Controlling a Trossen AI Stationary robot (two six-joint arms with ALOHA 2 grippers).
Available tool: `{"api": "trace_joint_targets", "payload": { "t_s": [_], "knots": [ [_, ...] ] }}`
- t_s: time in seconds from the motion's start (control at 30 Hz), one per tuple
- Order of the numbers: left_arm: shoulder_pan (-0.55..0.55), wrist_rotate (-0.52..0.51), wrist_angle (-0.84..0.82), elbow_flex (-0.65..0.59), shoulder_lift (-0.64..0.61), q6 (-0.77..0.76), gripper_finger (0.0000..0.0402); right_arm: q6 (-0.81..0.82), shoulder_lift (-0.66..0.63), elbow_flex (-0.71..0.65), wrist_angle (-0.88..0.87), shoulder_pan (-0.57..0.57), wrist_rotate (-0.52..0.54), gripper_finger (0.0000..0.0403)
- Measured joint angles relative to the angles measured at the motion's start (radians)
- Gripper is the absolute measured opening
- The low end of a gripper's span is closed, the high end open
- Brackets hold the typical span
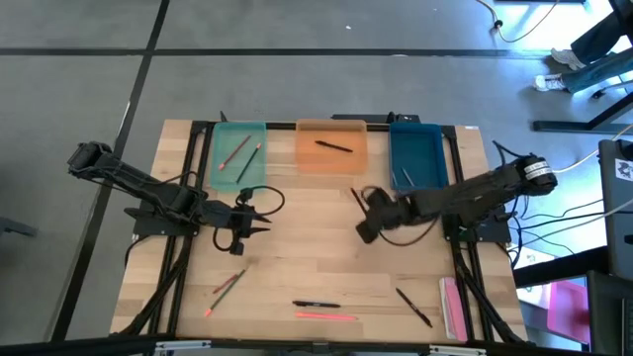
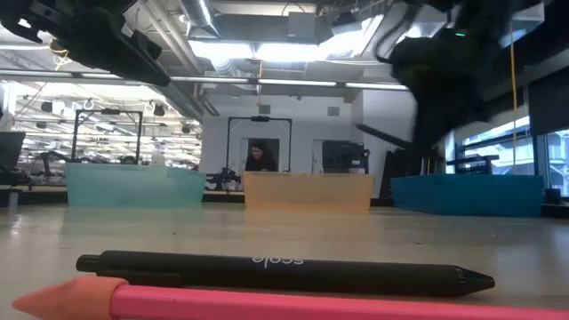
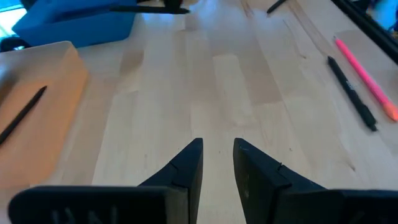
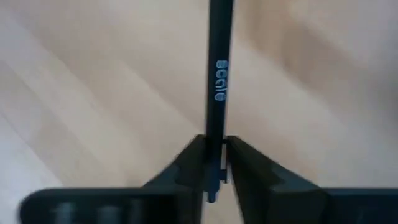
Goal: Sort crayons/erasers/pens/pencils in bins
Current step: Put the black pen into the orange bin
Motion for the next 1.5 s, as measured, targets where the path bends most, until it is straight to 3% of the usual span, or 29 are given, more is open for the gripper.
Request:
{"api": "trace_joint_targets", "payload": {
  "t_s": [0.3,0.6,0.83,1.07,1.5],
  "knots": [
    [0.0,-0.083,0.0,0.0,0.0,0.0,0.0082,-0.439,0.0,0.158,0.007,-0.243,0.013,0.0069],
    [0.0,-0.1,0.0,0.0,0.0,0.0,0.0082,-0.785,0.01,0.181,0.266,-0.459,-0.009,0.0069],
    [0.002,-0.111,0.012,0.0,0.0,0.0,0.0082,-0.912,0.121,0.18,0.411,-0.582,-0.081,0.0069],
    [0.02,-0.111,0.016,0.0,0.0,0.0,0.0082,-1.018,0.248,0.18,0.482,-0.66,-0.088,0.0069],
    [0.033,-0.111,0.016,0.0,0.0,0.0,0.0082,-1.083,0.392,0.18,0.497,-0.712,-0.105,0.0069]
  ]
}}
